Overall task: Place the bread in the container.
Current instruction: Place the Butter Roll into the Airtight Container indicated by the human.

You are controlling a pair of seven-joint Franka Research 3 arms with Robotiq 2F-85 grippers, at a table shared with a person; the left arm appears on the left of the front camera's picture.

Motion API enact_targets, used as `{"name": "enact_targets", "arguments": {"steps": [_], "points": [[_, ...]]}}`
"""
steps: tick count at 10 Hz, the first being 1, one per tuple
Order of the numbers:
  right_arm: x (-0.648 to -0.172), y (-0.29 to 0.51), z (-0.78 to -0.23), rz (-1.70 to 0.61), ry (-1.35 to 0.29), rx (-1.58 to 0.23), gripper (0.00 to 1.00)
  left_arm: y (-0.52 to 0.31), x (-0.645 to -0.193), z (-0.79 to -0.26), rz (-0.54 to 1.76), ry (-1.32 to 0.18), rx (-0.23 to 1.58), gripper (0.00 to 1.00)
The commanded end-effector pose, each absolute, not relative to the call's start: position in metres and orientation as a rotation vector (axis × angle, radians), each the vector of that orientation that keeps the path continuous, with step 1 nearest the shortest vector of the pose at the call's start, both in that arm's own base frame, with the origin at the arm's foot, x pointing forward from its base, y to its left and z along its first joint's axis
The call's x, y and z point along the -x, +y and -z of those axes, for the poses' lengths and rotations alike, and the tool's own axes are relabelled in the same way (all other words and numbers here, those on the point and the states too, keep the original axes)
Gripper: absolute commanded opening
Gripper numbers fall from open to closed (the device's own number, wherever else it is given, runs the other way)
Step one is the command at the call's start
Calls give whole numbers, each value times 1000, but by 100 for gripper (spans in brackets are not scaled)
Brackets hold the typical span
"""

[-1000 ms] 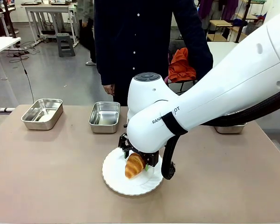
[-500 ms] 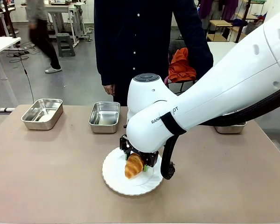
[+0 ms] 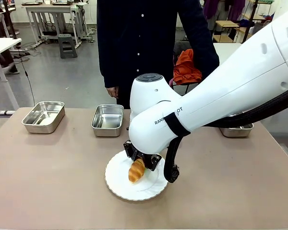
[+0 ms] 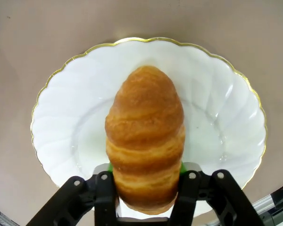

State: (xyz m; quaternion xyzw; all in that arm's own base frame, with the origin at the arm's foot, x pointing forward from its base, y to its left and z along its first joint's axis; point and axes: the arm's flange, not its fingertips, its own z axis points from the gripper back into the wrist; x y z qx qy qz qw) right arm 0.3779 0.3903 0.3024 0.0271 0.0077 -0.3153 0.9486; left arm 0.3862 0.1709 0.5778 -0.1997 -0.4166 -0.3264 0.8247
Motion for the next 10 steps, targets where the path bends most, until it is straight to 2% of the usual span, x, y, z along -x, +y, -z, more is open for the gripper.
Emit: {"name": "enact_targets", "arguments": {"steps": [1,2,3,4,7,10], "points": [[-377,389,-301,642,15,-55,31,172,-386,-579,697,-889,432,100],[-377,389,-301,642,15,-55,31,172,-386,-579,697,-889,432,100],[-378,390,-302,642,16,-54,39,172,-386,-579,697,-889,432,100],[-385,371,-348,637,2,-95,33,172,-386,-579,697,-889,432,100],[-401,320,-458,484,-11,-69,33,172,-386,-579,697,-889,432,100],[-420,241,-512,201,52,8,33,172,-386,-579,697,-889,432,100]]}}
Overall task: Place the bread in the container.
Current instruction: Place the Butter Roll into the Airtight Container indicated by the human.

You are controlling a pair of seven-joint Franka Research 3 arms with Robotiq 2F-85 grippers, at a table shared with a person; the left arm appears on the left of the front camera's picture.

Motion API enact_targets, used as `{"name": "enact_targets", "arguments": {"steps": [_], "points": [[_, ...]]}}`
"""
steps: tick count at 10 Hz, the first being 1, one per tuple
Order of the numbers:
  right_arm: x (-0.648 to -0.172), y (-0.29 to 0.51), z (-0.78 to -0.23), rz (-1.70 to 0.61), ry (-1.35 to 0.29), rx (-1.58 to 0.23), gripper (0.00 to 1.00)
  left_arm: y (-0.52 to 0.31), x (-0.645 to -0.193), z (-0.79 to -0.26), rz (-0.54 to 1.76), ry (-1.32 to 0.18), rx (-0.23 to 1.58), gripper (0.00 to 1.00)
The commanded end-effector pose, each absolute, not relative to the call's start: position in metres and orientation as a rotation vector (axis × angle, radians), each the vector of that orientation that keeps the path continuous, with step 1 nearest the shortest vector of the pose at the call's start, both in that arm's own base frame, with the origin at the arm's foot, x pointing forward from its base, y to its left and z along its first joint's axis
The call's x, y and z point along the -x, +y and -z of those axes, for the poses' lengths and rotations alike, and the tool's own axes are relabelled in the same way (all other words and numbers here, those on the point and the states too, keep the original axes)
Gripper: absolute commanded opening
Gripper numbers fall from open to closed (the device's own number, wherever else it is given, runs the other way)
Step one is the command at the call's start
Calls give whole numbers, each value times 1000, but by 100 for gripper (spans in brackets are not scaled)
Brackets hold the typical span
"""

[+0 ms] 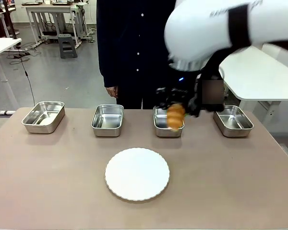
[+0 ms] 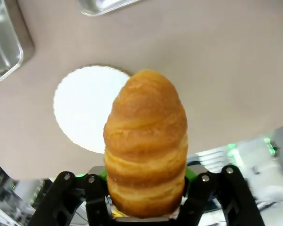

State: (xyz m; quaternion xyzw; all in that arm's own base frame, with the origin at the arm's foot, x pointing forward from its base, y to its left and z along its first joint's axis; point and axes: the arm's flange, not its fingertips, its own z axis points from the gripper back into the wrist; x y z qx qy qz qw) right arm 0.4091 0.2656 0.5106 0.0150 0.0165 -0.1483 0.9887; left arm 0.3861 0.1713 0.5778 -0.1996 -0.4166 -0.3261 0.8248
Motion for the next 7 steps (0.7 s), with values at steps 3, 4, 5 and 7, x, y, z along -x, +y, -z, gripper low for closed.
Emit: {"name": "enact_targets", "arguments": {"steps": [3,4,5,7], "points": [[-431,144,-500,-88,75,97,33,172,-386,-579,697,-889,432,100],[-430,124,-488,-160,23,120,33,172,-386,-579,697,-889,432,100],[-429,116,-478,-184,-2,99,33,172,-386,-579,697,-889,432,100],[-437,136,-500,-72,106,99,33,172,-386,-579,697,-889,432,100]]}}
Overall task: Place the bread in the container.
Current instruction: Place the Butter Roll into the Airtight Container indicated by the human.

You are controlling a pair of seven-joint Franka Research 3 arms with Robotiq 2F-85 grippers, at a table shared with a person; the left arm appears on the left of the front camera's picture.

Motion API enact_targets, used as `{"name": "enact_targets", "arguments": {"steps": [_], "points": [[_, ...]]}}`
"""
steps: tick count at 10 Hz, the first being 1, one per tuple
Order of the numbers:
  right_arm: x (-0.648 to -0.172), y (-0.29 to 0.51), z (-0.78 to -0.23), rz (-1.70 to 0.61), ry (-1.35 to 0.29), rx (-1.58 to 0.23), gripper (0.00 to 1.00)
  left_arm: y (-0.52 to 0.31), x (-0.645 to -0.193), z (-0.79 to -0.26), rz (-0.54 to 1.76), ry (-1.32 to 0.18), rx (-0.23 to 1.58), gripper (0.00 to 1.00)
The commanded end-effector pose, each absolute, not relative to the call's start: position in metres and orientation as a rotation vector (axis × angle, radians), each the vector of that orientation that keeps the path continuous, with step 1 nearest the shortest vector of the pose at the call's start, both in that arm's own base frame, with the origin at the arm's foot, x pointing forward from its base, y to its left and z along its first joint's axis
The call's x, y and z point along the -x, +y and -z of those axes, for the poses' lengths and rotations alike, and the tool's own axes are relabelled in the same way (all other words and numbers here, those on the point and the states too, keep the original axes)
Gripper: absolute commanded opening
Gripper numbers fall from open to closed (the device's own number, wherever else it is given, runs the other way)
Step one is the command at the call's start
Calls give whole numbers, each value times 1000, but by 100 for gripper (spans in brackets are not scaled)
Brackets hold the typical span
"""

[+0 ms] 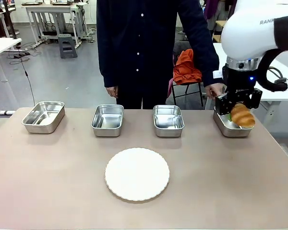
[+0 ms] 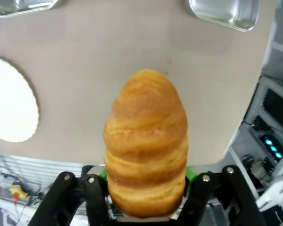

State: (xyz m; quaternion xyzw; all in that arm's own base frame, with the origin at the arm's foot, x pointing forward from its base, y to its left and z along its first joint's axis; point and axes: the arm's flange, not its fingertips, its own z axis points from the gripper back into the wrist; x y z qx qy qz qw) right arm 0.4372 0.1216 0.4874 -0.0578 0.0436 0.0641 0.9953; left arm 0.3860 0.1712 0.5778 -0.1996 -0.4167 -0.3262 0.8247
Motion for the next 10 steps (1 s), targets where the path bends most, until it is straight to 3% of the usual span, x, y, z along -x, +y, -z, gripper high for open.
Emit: {"name": "enact_targets", "arguments": {"steps": [1,3,4,6,10], "points": [[-437,136,-500,-72,106,99,33,172,-386,-579,697,-889,432,100],[-436,127,-491,-113,92,113,33,172,-386,-579,697,-889,432,100],[-471,77,-500,4,31,23,33,172,-386,-579,697,-889,432,100],[-502,35,-487,8,-22,-30,33,172,-386,-579,697,-889,432,100],[-552,-10,-417,-56,22,-98,33,172,-386,-579,697,-889,432,100]]}}
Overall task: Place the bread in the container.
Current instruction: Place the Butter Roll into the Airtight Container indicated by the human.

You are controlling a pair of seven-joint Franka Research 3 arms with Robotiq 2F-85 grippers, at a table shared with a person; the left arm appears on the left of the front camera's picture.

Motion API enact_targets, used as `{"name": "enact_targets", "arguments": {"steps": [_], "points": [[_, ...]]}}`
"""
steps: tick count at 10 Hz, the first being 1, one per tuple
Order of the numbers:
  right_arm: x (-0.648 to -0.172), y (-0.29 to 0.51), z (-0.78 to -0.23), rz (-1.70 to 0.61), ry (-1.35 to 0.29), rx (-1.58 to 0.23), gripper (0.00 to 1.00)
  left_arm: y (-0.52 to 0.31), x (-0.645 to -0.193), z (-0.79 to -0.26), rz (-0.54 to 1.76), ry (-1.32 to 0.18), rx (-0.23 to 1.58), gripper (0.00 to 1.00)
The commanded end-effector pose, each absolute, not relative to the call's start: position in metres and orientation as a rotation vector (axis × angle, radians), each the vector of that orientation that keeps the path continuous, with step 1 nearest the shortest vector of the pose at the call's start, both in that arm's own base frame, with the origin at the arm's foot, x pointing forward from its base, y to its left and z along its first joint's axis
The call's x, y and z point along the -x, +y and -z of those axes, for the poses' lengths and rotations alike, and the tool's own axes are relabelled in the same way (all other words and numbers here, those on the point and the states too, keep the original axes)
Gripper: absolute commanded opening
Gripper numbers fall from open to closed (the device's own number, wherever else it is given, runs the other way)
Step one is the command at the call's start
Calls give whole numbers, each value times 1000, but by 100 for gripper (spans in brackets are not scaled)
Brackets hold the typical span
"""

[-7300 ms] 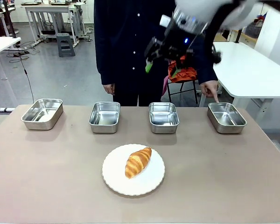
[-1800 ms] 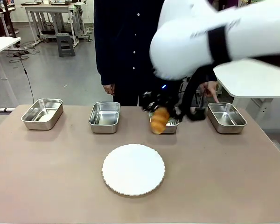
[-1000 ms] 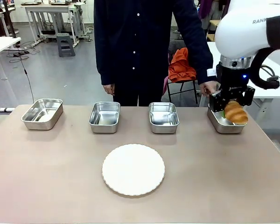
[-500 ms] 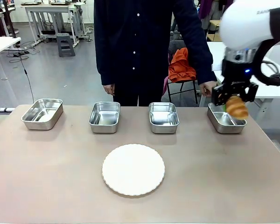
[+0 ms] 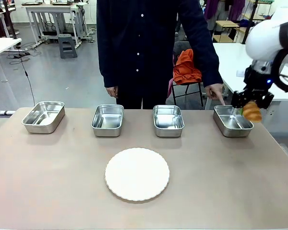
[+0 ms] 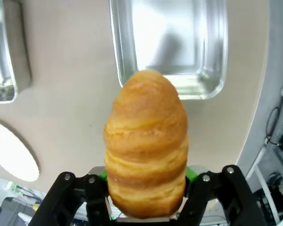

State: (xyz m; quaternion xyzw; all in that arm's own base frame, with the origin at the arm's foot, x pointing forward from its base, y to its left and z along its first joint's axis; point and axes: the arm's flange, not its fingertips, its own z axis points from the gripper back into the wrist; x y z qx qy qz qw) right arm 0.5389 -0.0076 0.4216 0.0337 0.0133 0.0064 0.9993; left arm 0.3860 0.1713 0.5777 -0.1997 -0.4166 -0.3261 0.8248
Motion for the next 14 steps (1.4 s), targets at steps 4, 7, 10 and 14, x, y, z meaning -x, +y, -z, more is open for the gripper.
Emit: {"name": "enact_targets", "arguments": {"steps": [4,7,10,14], "points": [[-571,-21,-375,-104,16,-96,33,172,-386,-579,697,-889,432,100],[-592,-26,-371,-105,-9,-97,33,172,-386,-579,697,-889,432,100],[-594,-24,-389,-97,60,-106,33,172,-386,-579,697,-889,432,100],[-621,-27,-368,-51,-14,-79,33,172,-386,-579,697,-889,432,100]]}}
